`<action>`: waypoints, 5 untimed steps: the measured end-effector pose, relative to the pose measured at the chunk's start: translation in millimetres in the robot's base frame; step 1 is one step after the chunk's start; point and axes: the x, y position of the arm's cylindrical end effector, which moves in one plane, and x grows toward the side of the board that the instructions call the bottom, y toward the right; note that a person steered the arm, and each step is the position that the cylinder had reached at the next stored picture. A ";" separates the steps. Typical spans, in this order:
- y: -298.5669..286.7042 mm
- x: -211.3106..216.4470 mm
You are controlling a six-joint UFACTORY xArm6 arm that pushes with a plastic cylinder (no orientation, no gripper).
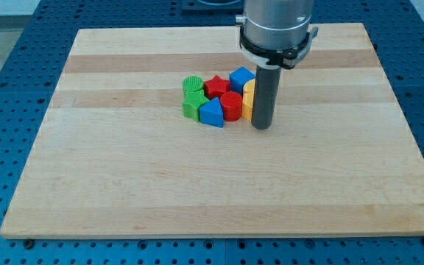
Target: Nudge the blue triangle and the green star and the green circle up a bit
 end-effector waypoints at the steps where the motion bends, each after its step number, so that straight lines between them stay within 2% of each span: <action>1: 0.0 -0.1; 4: -0.5 -0.1; 5: -3.8 11.5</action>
